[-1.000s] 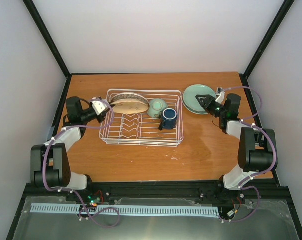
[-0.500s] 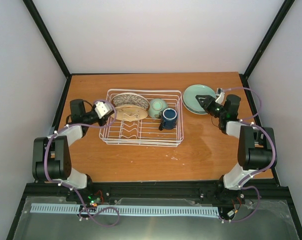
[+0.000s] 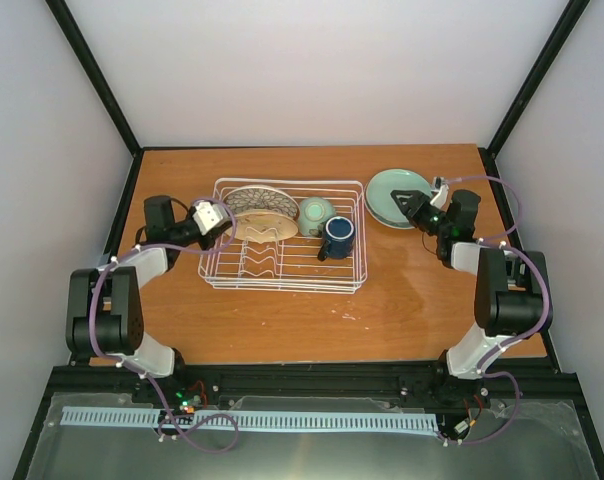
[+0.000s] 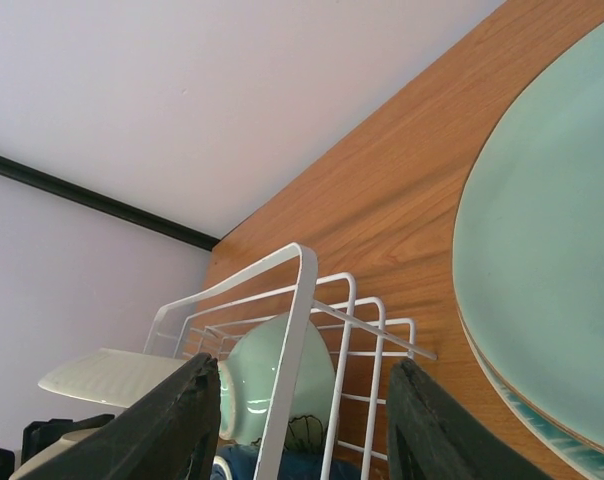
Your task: Load the mixed dishes into the dish rack
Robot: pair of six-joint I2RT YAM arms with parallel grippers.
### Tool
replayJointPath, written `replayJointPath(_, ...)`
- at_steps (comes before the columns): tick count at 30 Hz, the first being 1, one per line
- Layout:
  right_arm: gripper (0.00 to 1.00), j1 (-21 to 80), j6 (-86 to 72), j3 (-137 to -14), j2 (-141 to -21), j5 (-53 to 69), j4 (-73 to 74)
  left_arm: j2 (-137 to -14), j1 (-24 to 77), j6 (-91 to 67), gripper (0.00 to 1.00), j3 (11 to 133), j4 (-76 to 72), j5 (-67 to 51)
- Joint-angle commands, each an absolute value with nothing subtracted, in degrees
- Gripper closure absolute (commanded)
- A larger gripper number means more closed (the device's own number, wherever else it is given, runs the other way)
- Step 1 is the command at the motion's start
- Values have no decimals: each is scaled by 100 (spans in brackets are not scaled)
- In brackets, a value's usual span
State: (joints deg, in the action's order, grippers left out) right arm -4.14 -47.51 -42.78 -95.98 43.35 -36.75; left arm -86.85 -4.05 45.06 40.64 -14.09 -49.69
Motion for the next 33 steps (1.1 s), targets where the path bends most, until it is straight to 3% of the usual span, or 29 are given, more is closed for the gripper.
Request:
replayJointPath(1,56,-438,-4746,-4204,-9701,4351,-3887,-8808,-369,4608,72,4353,-1469,-4997)
replayJointPath(19,56,-440,-4872,-4219,-9951,4347,-4036,-8397,-262,4415,55,4678,-832,-4912)
replayJointPath(33,57,-452,-4834,-4200,-9964,4230,-3983,-7125,-149,4034,53,4882,-372,-4594)
